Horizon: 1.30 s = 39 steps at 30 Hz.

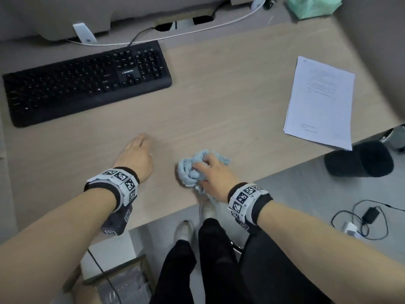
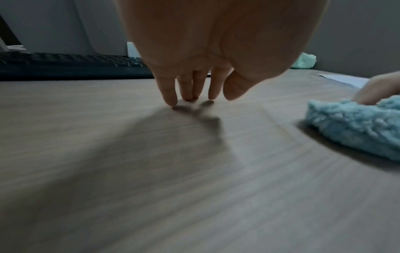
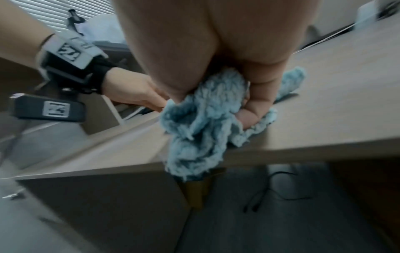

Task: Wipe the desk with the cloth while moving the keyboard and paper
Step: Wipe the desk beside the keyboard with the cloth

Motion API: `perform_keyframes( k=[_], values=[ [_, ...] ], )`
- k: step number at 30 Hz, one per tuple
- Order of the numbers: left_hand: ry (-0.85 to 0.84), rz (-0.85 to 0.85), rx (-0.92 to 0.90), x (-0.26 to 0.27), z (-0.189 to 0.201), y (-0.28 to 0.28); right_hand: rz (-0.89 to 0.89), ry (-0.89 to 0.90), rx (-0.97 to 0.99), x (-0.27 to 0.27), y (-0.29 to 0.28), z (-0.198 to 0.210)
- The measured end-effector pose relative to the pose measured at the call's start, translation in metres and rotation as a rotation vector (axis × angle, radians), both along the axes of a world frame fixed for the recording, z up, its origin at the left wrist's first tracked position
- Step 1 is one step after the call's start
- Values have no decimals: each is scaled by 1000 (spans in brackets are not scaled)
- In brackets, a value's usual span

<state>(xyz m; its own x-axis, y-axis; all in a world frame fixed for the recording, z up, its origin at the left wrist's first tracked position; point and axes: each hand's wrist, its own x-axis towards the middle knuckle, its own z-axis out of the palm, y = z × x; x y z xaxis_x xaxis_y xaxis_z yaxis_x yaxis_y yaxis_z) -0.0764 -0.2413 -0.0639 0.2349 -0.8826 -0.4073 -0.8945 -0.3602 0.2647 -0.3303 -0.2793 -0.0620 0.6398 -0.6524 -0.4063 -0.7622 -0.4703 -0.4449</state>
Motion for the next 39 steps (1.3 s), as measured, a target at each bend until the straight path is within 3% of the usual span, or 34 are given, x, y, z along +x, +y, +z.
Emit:
perform_keyframes(
  k=[4, 6, 8, 11, 15, 17, 22, 24, 27, 32, 34, 36, 39],
  values=[
    [-5, 30, -59, 7, 3, 21, -485, 110, -57, -70, -26, -1],
    [-16, -12, -8, 6, 4, 32, -619, 169, -40, -85, -30, 3],
    [-28, -83, 14, 7, 3, 36, -566, 118, -52, -63, -24, 12],
    [-57, -156, 24, 9, 2, 41, -335, -21, -16, 14, 9, 17],
    [-79, -197, 53, 14, 5, 40, -128, 1, 62, 78, 58, 5],
    [-69, -200, 62, 15, 7, 37, -191, 20, 58, 60, 55, -1],
    [-49, -172, 98, 14, 9, 38, -686, 182, -5, -49, 16, 6],
    [-61, -176, 104, 14, 9, 38, -783, 239, -9, -75, 9, 15],
    [-73, -198, 106, 14, 9, 39, -639, 125, -52, -48, 12, 20],
    [-93, -229, 97, 23, 2, 37, -258, -13, 26, 82, 52, 9],
    [-67, -209, 90, 25, 2, 35, -168, -13, 46, 103, 67, 1],
    [-51, -199, 82, 27, 3, 34, -165, -12, 76, 96, 62, -7],
    [-44, -185, 75, 24, 8, 36, -348, 48, 87, 51, 29, -10]
  ],
)
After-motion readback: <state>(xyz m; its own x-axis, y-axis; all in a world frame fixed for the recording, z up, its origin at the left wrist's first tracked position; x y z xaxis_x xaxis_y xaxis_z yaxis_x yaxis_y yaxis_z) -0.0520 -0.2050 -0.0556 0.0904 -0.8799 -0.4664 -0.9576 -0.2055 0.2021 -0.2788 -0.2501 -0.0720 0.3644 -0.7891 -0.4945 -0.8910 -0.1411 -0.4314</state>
